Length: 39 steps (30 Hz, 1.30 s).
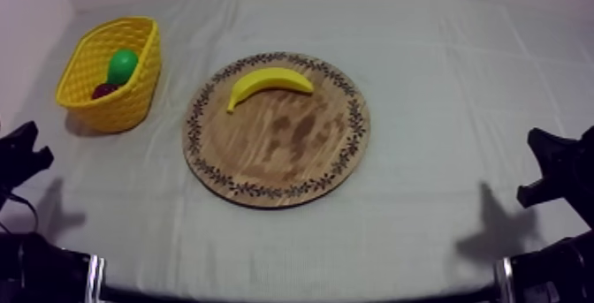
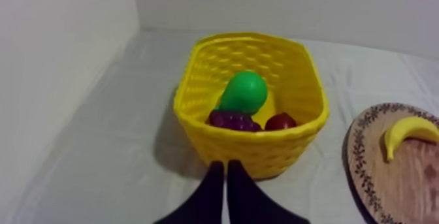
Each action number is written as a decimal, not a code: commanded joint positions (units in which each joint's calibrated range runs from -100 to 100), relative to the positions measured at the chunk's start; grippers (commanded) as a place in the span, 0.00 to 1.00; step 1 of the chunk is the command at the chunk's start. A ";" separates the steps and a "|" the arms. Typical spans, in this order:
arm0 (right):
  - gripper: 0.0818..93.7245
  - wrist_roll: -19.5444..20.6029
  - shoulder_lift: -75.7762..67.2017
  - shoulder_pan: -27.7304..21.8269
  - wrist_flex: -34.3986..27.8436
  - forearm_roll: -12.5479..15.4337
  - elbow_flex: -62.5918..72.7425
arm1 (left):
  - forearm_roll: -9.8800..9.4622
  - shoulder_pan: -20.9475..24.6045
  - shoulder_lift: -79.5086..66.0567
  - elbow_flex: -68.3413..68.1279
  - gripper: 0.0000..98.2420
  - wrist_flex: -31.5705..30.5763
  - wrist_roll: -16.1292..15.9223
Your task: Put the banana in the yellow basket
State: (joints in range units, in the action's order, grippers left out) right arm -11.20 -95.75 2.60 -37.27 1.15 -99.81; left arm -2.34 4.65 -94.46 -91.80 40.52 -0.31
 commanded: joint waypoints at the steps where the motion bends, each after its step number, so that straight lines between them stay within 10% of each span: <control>1: 0.00 -0.01 0.00 0.00 0.01 0.00 0.03 | -0.08 -0.11 2.86 3.62 0.00 -0.20 0.33; 17: 0.00 -0.01 0.00 0.00 0.01 0.00 0.03 | -4.92 -4.20 28.19 30.70 0.00 3.14 4.25; 39: 0.00 -0.01 0.00 0.00 0.01 0.00 0.03 | -1.53 -7.94 61.63 71.47 0.00 17.63 -6.69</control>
State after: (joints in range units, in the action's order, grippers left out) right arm -11.20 -95.75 2.60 -37.24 1.15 -99.81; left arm -3.90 -3.00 -35.76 -25.77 57.44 -6.30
